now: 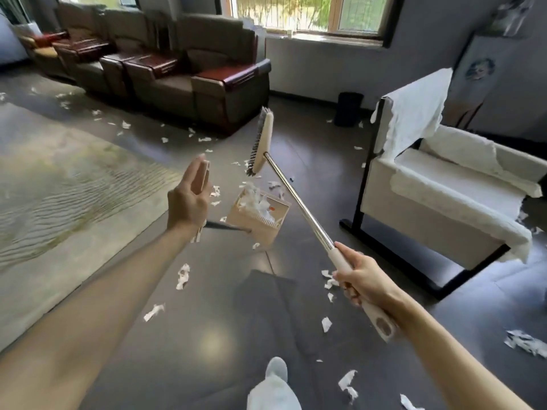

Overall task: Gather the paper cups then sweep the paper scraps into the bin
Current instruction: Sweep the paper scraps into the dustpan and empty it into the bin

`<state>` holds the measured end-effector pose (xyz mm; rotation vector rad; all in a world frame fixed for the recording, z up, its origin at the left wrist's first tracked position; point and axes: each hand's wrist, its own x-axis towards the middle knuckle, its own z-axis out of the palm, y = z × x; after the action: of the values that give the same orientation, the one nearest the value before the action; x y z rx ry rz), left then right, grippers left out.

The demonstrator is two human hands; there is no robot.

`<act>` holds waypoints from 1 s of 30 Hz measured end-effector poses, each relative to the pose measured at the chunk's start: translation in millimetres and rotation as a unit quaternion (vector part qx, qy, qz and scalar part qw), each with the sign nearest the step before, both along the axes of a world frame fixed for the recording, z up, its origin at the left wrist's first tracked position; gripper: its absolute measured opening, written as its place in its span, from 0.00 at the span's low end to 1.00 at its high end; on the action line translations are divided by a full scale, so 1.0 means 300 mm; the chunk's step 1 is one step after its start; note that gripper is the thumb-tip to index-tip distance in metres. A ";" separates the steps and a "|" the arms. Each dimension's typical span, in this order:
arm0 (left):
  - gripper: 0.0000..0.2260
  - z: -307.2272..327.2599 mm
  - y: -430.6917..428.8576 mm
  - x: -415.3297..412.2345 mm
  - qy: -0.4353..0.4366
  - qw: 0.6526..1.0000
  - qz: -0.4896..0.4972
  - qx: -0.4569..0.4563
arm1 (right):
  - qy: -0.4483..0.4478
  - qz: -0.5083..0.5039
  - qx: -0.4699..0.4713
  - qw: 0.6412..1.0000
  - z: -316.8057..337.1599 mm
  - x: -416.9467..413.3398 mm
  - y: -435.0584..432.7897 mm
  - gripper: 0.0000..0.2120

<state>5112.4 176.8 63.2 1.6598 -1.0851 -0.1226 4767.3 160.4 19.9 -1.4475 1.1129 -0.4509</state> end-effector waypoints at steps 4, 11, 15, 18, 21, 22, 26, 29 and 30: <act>0.22 0.071 -0.314 0.168 -0.027 1.000 -0.011 -0.002 | -0.046 -0.011 -0.007 0.999 0.086 0.259 -0.351 0.32; 0.23 0.122 -0.840 0.416 -0.028 0.999 -0.025 -0.009 | -0.069 -0.052 -0.018 0.996 0.181 0.626 -0.897 0.23; 0.23 0.125 -1.204 0.597 0.025 0.995 -0.090 -0.019 | -0.068 -0.077 -0.028 0.994 0.156 0.825 -1.233 0.20; 0.23 0.115 -1.459 0.718 0.043 0.987 -0.147 -0.046 | -0.075 -0.109 -0.019 0.991 0.125 0.957 -1.449 0.21; 0.23 0.136 -1.759 0.865 0.054 0.982 -0.176 -0.053 | -0.091 -0.142 -0.014 0.986 0.124 1.120 -1.701 0.19; 0.23 0.151 -1.868 0.910 0.059 0.979 -0.189 -0.054 | -0.097 -0.153 -0.011 0.983 0.132 1.167 -1.787 0.19; 0.24 0.173 -2.279 1.043 0.080 0.968 -0.232 -0.044 | -0.085 -0.201 0.007 0.976 0.147 1.288 -2.091 0.29; 0.24 0.150 -2.595 1.118 0.074 0.968 -0.238 -0.044 | -0.100 -0.241 0.039 0.965 0.135 1.337 -2.338 0.32; 0.24 0.138 -2.703 1.139 0.086 0.965 -0.245 -0.045 | -0.100 -0.253 0.048 0.961 0.130 1.348 -2.434 0.32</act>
<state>5454.2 -634.0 104.6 1.2460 -1.3265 -0.5216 5171.8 -569.8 58.9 -0.9966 1.3170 -0.8708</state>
